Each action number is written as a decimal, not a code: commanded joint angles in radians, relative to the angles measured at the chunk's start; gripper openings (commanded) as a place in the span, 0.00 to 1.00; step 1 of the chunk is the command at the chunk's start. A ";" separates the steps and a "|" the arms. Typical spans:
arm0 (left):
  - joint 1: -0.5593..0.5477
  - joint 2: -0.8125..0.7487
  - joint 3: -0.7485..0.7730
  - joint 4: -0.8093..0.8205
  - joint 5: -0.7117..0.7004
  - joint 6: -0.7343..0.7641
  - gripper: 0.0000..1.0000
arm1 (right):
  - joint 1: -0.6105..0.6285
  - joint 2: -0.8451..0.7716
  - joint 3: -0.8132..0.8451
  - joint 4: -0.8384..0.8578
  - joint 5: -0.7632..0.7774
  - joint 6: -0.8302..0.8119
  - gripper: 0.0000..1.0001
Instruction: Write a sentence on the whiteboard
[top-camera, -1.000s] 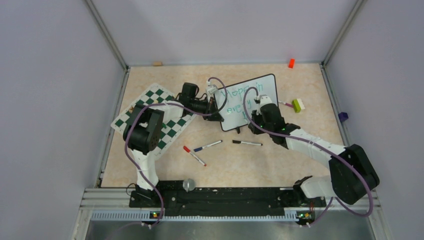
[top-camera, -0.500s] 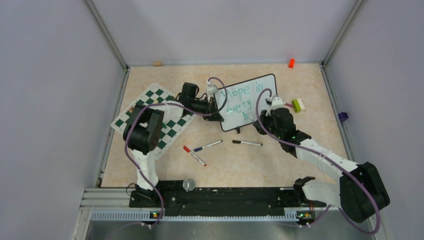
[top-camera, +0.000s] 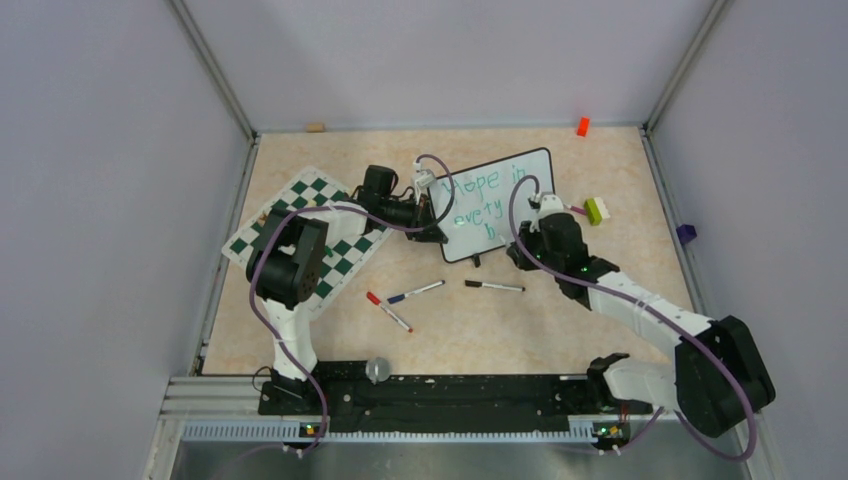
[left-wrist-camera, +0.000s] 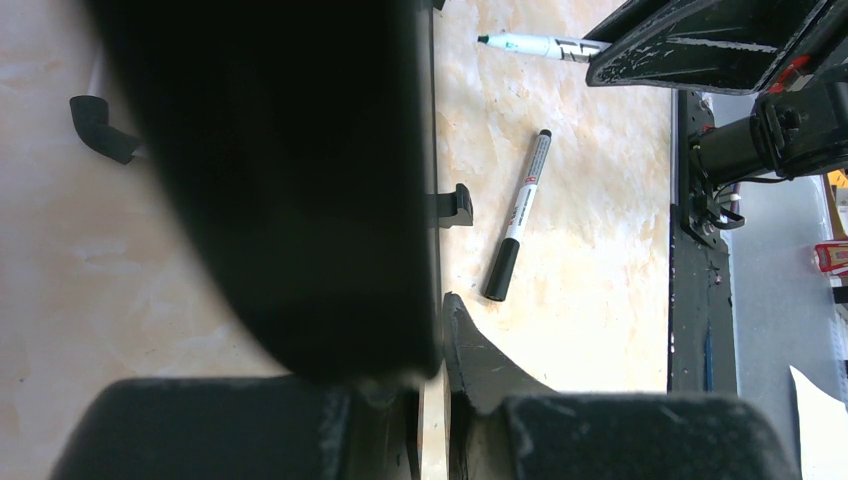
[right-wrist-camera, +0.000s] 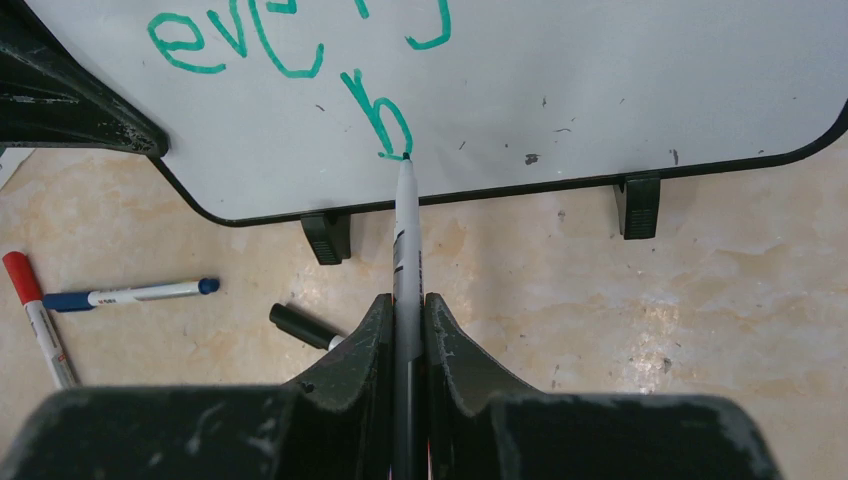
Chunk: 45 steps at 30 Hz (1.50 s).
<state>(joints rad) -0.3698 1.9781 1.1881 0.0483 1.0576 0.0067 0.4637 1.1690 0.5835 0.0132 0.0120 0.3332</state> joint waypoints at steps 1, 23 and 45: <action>-0.023 -0.010 0.001 -0.044 -0.009 0.053 0.00 | -0.006 0.029 0.060 0.027 -0.039 -0.010 0.00; -0.023 -0.010 0.001 -0.044 -0.010 0.054 0.00 | -0.011 0.103 0.127 0.016 0.030 -0.010 0.00; -0.023 -0.009 0.002 -0.044 -0.007 0.055 0.00 | -0.019 0.164 0.160 -0.004 0.058 -0.008 0.00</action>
<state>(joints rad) -0.3698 1.9781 1.1881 0.0483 1.0569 0.0063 0.4610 1.3170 0.6910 -0.0078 0.0326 0.3325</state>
